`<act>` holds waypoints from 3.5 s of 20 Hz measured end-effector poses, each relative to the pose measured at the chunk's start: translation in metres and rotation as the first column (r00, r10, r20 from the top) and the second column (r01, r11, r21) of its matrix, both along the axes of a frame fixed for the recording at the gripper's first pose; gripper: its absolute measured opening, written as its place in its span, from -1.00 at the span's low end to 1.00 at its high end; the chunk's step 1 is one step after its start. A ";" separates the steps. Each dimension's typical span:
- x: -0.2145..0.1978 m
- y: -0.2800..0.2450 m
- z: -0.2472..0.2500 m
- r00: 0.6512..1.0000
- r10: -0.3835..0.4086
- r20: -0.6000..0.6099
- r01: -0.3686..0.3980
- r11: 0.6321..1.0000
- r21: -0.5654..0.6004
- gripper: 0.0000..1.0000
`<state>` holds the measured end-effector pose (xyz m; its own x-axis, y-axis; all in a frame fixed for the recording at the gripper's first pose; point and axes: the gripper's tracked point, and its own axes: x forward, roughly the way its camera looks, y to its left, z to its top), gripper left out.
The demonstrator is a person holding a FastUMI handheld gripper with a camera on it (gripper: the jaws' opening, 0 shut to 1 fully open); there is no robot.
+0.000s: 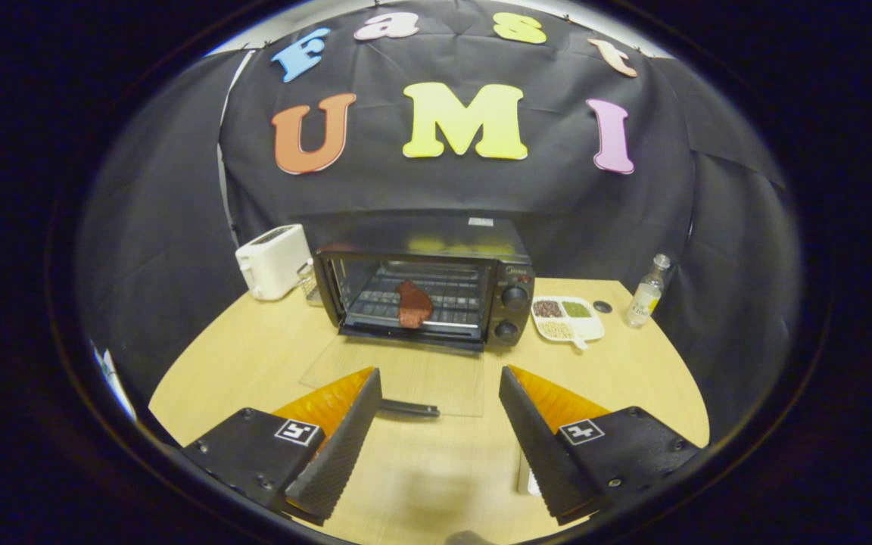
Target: Open the toaster oven, put the food inside, and close the toaster oven door.
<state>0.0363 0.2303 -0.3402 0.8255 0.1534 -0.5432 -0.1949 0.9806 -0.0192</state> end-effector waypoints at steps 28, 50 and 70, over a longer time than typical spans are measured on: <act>0.036 0.053 -0.168 0.958 0.099 -0.269 -0.095 0.995 0.029 1.00; 0.082 0.053 -0.081 0.981 0.095 -0.167 -0.087 0.995 0.054 1.00; 0.118 0.018 -0.003 0.998 0.055 -0.032 -0.053 0.996 0.074 1.00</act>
